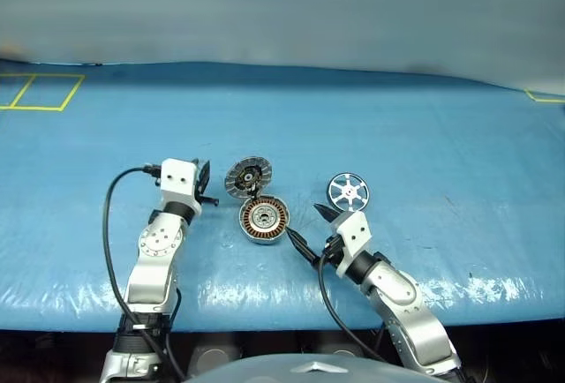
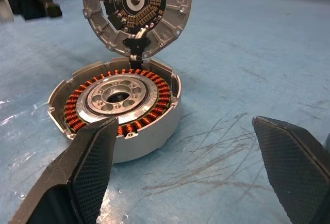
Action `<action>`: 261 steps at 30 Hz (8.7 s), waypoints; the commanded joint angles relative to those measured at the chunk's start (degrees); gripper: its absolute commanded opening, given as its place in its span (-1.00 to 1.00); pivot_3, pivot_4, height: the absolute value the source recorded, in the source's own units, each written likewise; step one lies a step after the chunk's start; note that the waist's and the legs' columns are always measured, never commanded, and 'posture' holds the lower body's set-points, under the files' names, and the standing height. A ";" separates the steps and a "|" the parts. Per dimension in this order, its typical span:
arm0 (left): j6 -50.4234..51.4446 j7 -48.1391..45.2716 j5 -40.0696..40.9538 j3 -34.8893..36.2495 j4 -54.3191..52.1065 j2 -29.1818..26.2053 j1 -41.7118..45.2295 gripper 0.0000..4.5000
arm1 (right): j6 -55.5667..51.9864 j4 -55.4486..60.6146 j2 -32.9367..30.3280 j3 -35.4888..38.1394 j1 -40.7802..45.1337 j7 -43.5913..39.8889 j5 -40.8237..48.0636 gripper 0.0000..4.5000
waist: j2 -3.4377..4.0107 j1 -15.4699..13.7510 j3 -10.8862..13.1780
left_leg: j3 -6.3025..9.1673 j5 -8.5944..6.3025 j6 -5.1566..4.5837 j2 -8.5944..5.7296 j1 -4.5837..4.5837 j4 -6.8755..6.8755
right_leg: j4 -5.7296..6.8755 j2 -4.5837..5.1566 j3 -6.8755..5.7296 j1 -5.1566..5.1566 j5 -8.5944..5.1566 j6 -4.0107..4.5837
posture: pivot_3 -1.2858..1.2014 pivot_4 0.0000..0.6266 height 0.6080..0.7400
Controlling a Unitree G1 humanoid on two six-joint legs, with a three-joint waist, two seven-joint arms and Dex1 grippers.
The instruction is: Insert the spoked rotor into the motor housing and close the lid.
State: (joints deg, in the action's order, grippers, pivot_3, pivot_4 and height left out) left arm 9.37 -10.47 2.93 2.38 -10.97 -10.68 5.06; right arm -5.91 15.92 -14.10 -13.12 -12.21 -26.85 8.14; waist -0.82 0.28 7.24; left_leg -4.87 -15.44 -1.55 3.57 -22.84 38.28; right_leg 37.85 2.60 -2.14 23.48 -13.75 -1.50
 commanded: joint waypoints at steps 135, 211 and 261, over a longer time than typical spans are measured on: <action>-22.66 -26.76 7.37 -8.43 4.48 -7.79 -20.47 0.51 | -60.75 7.78 3.61 -12.44 32.32 6.77 5.62 -0.97 | 0.01 0.66 0.02 | 0.02 0.00 0.00 0.11 -0.09 -0.17 | -0.01 0.01 -0.11 0.21 -0.24 0.39 | 0.03 -0.52 1.00; -25.43 -25.01 5.55 -8.89 4.81 -8.05 -20.82 0.51 | -48.18 15.82 -13.78 7.31 21.12 10.84 1.98 -0.15 | 0.05 0.51 0.15 | -0.01 -0.02 -0.03 0.01 -0.21 -0.38 | -0.13 0.17 -0.18 0.34 -0.40 0.43 | 0.03 -0.52 1.00; -23.49 -25.14 6.70 -8.85 2.51 -8.70 -21.76 0.51 | -58.99 23.38 -6.52 7.54 26.87 7.27 7.98 -0.41 | -0.01 0.58 0.33 | 0.03 -0.04 -0.06 0.00 -0.17 -0.40 | -0.07 0.18 -0.17 0.31 -0.43 0.35 | 0.03 -0.52 1.00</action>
State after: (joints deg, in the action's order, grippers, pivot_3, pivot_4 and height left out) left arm -13.26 -35.43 9.11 -6.30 -6.76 -19.39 -16.66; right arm -64.37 35.98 -20.08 -4.12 12.98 -17.73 14.24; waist -0.83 0.86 7.58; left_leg -4.80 -15.48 -1.61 3.59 -23.02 37.86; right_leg 37.77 2.73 -2.32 23.78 -14.17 -1.17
